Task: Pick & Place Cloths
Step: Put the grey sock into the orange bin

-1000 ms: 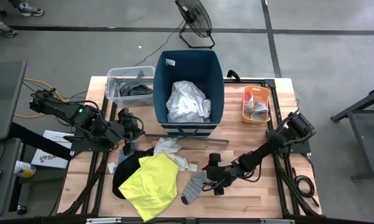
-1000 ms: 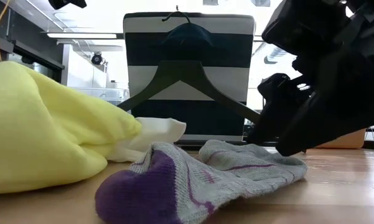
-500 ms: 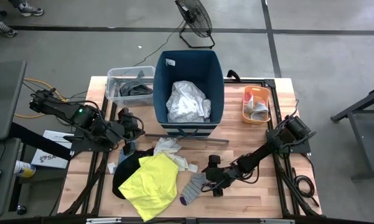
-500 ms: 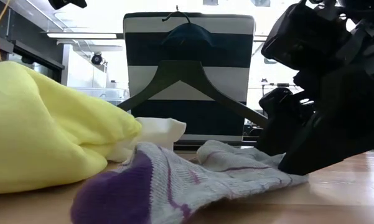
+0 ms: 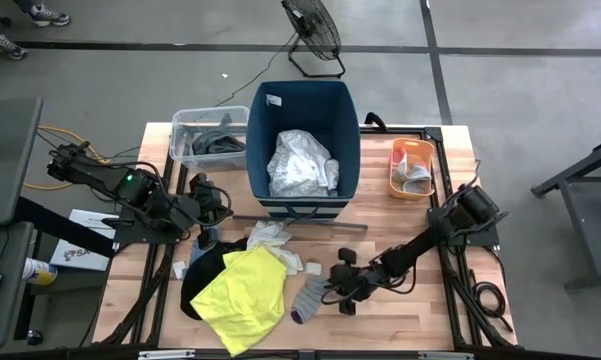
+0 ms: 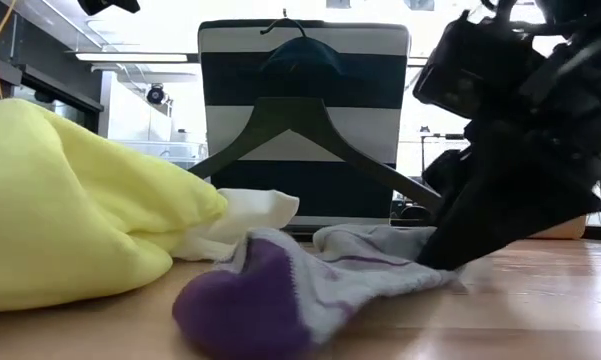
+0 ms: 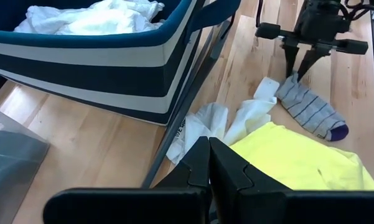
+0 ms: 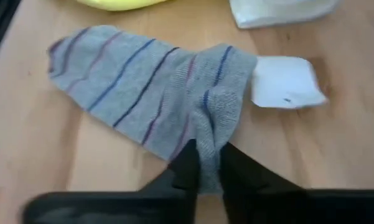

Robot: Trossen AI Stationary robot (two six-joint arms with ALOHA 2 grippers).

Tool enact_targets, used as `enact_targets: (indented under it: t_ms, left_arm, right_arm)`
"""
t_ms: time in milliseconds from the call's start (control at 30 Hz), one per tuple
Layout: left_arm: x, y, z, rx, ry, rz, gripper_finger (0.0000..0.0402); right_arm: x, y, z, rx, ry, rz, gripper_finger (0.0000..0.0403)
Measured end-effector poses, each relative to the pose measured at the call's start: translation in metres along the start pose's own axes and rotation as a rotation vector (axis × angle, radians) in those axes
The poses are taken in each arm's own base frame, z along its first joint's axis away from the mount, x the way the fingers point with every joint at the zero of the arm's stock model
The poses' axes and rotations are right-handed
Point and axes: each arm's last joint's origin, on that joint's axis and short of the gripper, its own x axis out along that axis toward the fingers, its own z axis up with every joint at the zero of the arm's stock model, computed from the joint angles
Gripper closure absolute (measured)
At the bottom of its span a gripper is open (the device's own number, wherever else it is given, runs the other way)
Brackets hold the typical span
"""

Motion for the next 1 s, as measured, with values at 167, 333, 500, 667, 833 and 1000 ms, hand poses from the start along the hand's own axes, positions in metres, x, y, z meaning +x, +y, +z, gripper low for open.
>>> enact_targets:
  t_ms: [167, 333, 500, 667, 833, 1000]
  left_arm:
    - [0.000, 0.000, 0.000, 0.003, -0.004, 0.006, 0.0401]
    - [0.000, 0.000, 0.001, 0.033, -0.010, 0.006, 0.0401]
    - [-0.001, -0.002, 0.005, 0.084, -0.051, -0.019, 0.0401]
    - [-0.009, -0.004, 0.012, 0.165, -0.136, -0.112, 0.0401]
    - [-0.025, 0.001, 0.016, 0.218, -0.227, -0.191, 0.0402]
    - [-0.039, 0.011, 0.014, 0.217, -0.297, -0.214, 0.0401]
  right_arm:
    - [-0.009, 0.003, 0.008, 0.145, -0.022, 0.021, 0.0389]
    - [-0.027, 0.004, 0.021, 0.288, -0.045, 0.022, 0.0394]
    - [-0.061, 0.002, 0.042, 0.353, -0.113, 0.001, 0.0395]
    - [-0.106, -0.001, 0.068, 0.403, -0.266, -0.006, 0.0396]
    - [-0.154, -0.011, 0.084, 0.453, -0.428, -0.070, 0.0397]
    - [-0.197, -0.020, 0.089, 0.485, -0.546, -0.119, 0.0397]
